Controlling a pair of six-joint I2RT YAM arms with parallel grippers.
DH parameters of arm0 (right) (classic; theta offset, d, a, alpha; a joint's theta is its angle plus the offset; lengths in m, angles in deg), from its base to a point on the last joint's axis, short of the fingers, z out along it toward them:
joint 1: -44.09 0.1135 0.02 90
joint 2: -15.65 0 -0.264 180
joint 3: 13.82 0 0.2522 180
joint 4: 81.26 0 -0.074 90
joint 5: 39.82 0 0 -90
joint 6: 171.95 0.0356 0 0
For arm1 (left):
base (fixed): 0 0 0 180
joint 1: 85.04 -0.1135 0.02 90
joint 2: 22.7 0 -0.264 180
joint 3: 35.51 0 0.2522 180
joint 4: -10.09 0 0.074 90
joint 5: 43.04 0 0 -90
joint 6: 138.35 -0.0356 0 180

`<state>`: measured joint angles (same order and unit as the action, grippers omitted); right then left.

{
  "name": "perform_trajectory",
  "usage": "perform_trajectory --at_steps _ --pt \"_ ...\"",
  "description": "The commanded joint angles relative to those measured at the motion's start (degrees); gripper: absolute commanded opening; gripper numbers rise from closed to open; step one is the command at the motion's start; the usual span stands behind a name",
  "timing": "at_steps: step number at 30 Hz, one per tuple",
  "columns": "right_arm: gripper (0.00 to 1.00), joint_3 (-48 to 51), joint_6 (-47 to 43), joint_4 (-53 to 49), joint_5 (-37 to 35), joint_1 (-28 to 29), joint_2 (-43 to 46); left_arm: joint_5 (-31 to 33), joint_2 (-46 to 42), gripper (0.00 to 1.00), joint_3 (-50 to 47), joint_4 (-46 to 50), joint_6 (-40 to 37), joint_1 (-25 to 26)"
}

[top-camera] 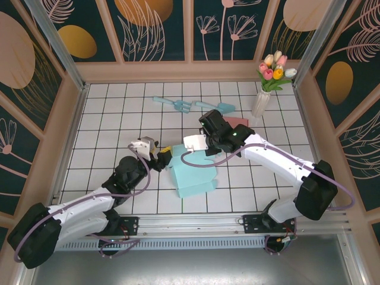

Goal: Fold the paper box

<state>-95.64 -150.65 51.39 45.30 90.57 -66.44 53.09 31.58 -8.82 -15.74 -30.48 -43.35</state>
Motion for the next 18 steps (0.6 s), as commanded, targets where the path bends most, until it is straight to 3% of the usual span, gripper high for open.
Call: perform_trajectory --at_steps 1,11,18 --pt "0.0 0.4 -0.16 0.6 -0.56 -0.34 1.09 -1.22 -1.25 0.69 0.51 0.79 -1.51 0.18" --pt "0.0 0.46 0.75 0.43 1.87 0.65 0.55 -2.68 6.72 0.78 5.12 0.75 -0.59 0.3" --pt "0.0 0.01 1.9 -0.68 2.63 0.24 -1.36 11.7 5.88 0.83 6.21 3.33 4.47 0.29"
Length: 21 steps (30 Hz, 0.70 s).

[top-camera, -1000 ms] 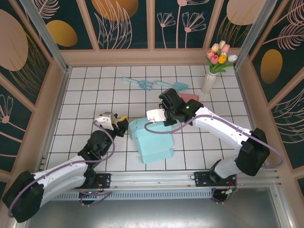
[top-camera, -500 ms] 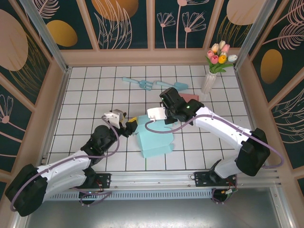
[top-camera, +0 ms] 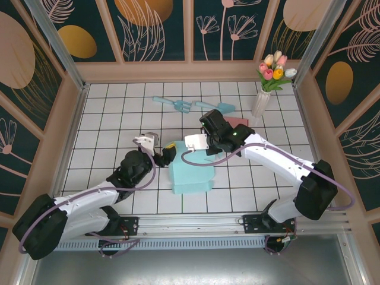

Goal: Fold the paper box

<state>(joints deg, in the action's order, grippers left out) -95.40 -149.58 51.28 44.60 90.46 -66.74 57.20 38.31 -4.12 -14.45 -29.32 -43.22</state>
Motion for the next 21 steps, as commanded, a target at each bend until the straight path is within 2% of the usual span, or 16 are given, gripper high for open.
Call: perform_trajectory --at_steps 1,3,5,7,11,12,14,16,21 --pt "0.0 -0.74 1.57 -1.1 3.41 -0.14 -1.66 10.58 -1.38 0.84 1.45 3.59 4.84 0.18" --pt "0.0 -2.6 3.67 -2.69 4.41 -2.43 -3.51 19.62 -3.03 0.88 1.09 8.35 9.33 0.14" --pt "0.0 -3.95 5.47 -3.61 4.47 -4.86 -5.22 23.47 -5.7 0.87 -0.21 11.41 12.41 0.19" --pt "0.0 -4.55 6.42 -3.75 4.49 -6.53 -6.77 18.18 -9.36 0.83 -2.16 10.54 12.88 0.19" --pt "0.0 -6.65 8.59 -4.84 4.48 -9.1 -10.02 -4.37 -12.36 0.68 -3.23 4.8 13.08 0.51" --pt "0.0 -7.04 8.94 -5.22 4.44 -9.59 -10.78 -7.9 -11.52 0.64 -2.52 4.16 13.6 1.37" --pt "0.0 -7.27 9.2 -5.74 6.49 -10.36 -11.72 -9.71 -8.72 0.62 -0.7 4.11 13.32 4.32" --pt "0.0 -7.1 9.05 -5.86 7.43 -11.07 -12.32 -8.67 -4.4 0.62 1.24 3.83 13.02 6.37" --pt "0.0 -7.0 8.62 -6.03 8.35 -11.83 -13.22 -6.87 9.94 0.62 5.83 0.95 13.87 6.58"
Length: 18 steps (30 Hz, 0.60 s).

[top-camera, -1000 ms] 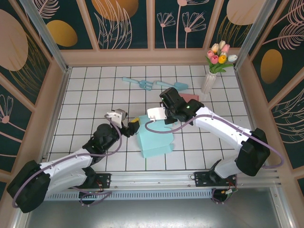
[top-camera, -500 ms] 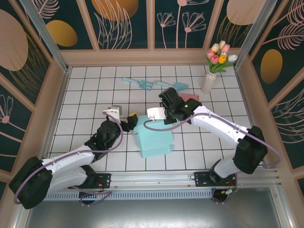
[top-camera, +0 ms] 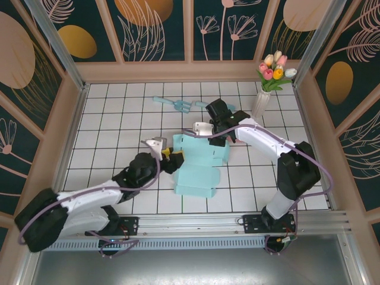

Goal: Fold the paper box

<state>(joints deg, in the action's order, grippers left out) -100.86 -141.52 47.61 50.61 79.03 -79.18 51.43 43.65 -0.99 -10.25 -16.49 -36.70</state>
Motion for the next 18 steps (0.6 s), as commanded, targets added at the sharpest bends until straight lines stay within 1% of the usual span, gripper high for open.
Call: perform_trajectory --at_steps 1,4,6,9,13,16,18 --pt "0.0 -1.63 0.51 -2.51 2.47 -0.41 -0.82 -0.01 6.58 0.62 3.56 -3.42 1.08 0.08" --pt "0.0 -1.66 0.4 -2.94 2.41 -0.48 -1.06 5.89 11.21 0.61 6.06 -2.02 1.68 -0.02" --pt "0.0 -1.56 0.25 -3.07 2.06 -0.45 -0.98 10.48 12.43 0.62 6.75 -0.18 2.3 -0.32" --pt "0.0 -1.67 0.42 -3.15 1.69 -0.43 -1.01 13.84 13.12 0.61 5.89 0.52 4.05 -2.19" --pt "0.0 -1.57 0.64 -3.38 1.75 -0.43 -0.93 15.61 13.32 0.61 3.9 1.19 5.9 -4.75" --pt "0.0 -1.56 0.79 -3.24 1.46 -0.4 -0.75 14.92 13.8 0.6 2.81 1.43 6.78 -6.23" --pt "0.0 -1.55 0.97 -3.33 1.21 -0.32 -0.81 13.26 14.35 0.61 2.3 0.79 7.25 -6.35"
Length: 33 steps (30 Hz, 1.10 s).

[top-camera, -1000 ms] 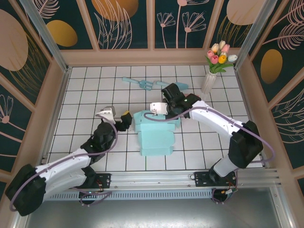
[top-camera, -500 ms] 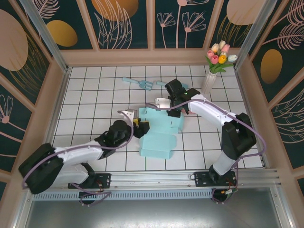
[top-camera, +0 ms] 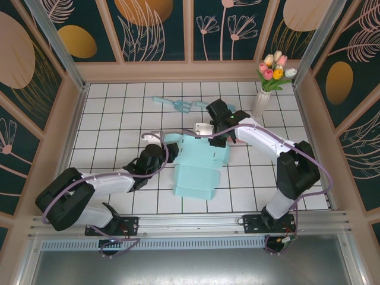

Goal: Fold the paper box

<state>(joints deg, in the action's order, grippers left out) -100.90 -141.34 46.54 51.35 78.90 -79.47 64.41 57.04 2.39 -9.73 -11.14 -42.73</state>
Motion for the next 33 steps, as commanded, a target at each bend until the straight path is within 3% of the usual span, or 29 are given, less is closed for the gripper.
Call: perform_trajectory --at_steps 1,8,14,25,28,33 --pt "0.0 -1.47 0.82 -2.26 0.27 -0.2 -0.6 -0.88 1.17 0.61 -1.27 -0.09 2.18 -0.38" --pt "0.0 -1.04 1.44 -1.61 -0.84 -0.29 -0.47 -10.42 3.09 0.61 -2.57 -4.78 5.57 -0.3" --pt "0.0 -0.95 1.4 -1.47 -1.43 -0.51 -0.48 1.02 -0.96 0.61 -2.96 4.43 3.31 -0.31" --pt "0.0 -1.1 1.74 -1.43 -1.6 -0.46 -0.42 -0.6 6.46 0.59 -3.16 2.42 3.27 -0.29" --pt "0.0 -1.09 1.74 -1.34 -1.62 -0.45 -0.11 -3.58 7.39 0.59 -3.14 0.33 3.3 -0.22" --pt "0.0 -1.12 2.09 -0.72 -1.09 -0.53 -0.32 -14.59 10.12 0.59 -2.12 -6.71 5.3 0.42"
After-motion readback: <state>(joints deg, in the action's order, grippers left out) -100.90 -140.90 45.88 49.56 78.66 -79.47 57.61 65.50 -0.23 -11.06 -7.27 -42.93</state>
